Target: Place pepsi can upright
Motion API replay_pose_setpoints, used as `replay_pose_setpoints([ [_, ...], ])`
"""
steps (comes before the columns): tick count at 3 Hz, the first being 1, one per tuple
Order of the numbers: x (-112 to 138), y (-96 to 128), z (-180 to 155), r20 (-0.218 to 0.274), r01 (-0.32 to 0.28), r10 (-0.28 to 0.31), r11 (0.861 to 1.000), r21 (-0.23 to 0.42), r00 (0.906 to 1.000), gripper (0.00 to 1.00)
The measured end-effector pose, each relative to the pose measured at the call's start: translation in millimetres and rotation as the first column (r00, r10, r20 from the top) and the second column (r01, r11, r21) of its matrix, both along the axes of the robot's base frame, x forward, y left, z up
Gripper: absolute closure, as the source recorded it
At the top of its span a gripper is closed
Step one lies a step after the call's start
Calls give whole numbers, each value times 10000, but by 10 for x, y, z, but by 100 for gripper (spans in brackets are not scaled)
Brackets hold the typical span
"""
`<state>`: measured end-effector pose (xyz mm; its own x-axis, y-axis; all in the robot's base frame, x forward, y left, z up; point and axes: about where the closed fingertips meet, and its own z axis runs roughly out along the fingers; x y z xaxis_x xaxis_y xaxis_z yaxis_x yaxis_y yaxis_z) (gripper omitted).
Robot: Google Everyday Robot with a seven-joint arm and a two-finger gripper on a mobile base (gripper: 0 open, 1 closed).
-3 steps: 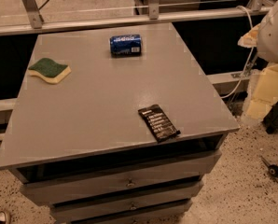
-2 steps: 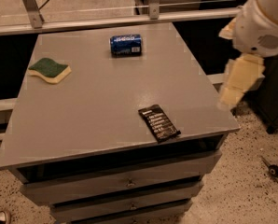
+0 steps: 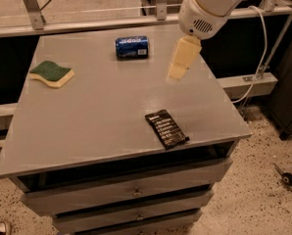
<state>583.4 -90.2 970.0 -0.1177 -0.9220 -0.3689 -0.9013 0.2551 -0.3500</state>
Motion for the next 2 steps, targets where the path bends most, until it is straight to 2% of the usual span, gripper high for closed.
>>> replay_pose_setpoints([
  [1,34,60,-18,22,-96,96,9999,87,10000,0],
  [2,163,292,-91,102,-470,466,9980,421,9989,0],
])
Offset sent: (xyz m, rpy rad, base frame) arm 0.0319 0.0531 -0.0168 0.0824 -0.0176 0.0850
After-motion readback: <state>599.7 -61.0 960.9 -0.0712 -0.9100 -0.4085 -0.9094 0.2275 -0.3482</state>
